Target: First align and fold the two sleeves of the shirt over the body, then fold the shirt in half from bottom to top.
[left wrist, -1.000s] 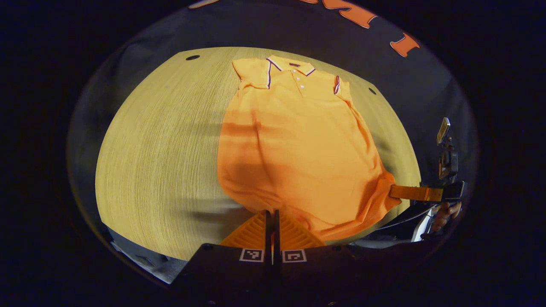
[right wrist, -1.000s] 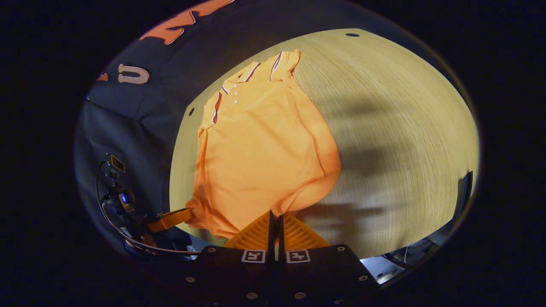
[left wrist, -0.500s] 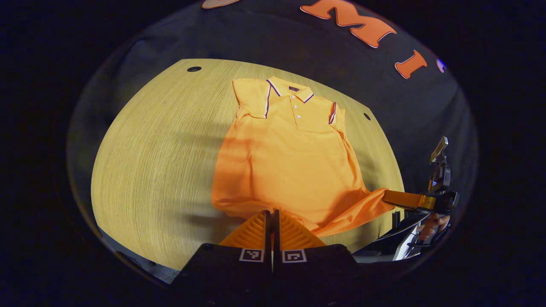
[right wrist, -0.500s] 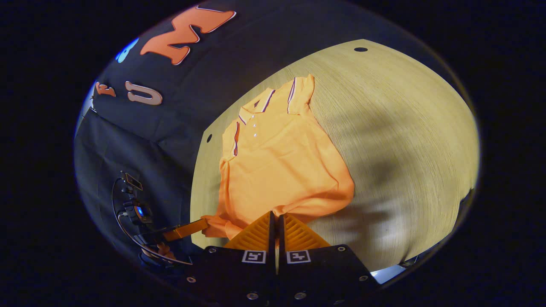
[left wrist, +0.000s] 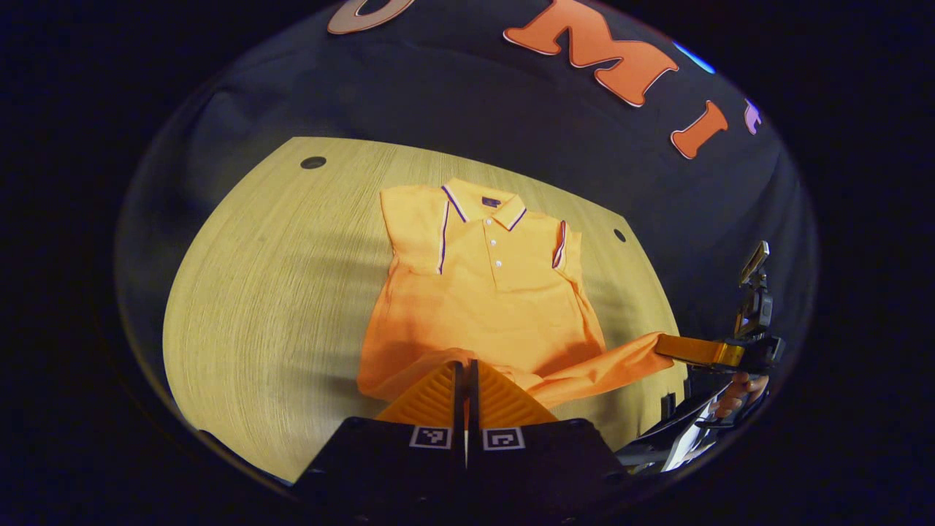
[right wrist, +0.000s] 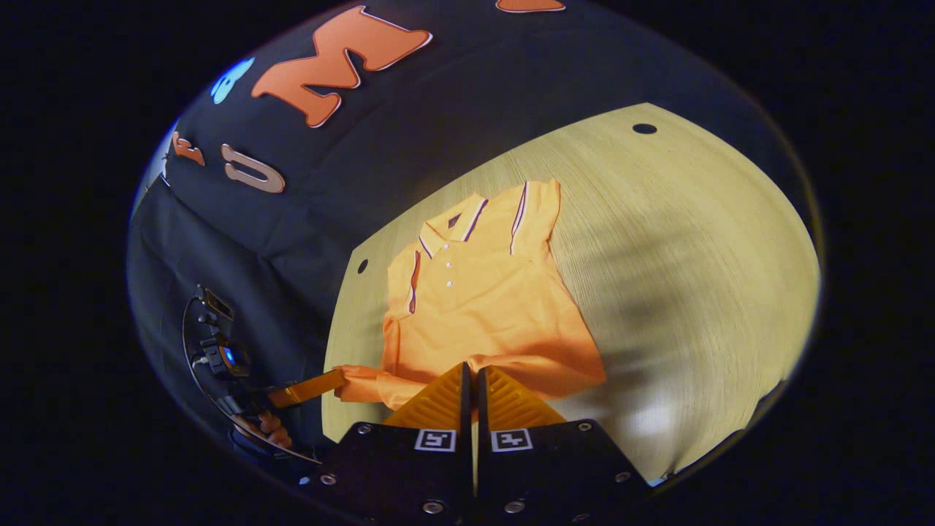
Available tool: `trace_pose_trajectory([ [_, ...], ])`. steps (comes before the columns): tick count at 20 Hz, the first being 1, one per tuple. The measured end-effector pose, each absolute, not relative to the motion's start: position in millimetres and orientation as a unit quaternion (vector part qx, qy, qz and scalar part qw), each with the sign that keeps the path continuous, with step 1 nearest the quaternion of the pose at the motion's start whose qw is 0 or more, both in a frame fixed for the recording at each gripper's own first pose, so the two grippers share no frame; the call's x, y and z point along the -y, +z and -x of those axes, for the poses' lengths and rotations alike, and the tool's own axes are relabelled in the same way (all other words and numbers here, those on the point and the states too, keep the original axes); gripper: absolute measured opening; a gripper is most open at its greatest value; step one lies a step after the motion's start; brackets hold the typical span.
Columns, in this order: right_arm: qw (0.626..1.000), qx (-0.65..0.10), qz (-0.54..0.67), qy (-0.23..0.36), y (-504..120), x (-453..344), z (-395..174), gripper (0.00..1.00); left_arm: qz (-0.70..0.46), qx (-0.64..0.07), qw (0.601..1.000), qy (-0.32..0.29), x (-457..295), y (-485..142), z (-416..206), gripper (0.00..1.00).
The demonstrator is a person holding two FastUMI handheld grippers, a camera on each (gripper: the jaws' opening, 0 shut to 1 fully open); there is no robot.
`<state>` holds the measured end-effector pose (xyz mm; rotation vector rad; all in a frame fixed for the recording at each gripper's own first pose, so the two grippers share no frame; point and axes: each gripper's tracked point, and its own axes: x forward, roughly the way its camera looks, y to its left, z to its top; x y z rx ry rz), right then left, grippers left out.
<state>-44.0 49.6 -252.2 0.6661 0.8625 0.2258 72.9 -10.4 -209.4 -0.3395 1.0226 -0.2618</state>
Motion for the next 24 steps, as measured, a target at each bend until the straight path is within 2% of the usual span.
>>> trace_pose_trajectory([
  [14,0.887,-0.374,-0.250,0.105,-206,-44,-53,0.04,0.145,-0.416,0.891,-0.110,-18,-172,-209,0.01],
  [24,0.890,-0.388,-0.229,0.074,-221,-29,-156,0.03,0.115,-0.411,0.898,-0.107,-22,-195,-313,0.01],
])
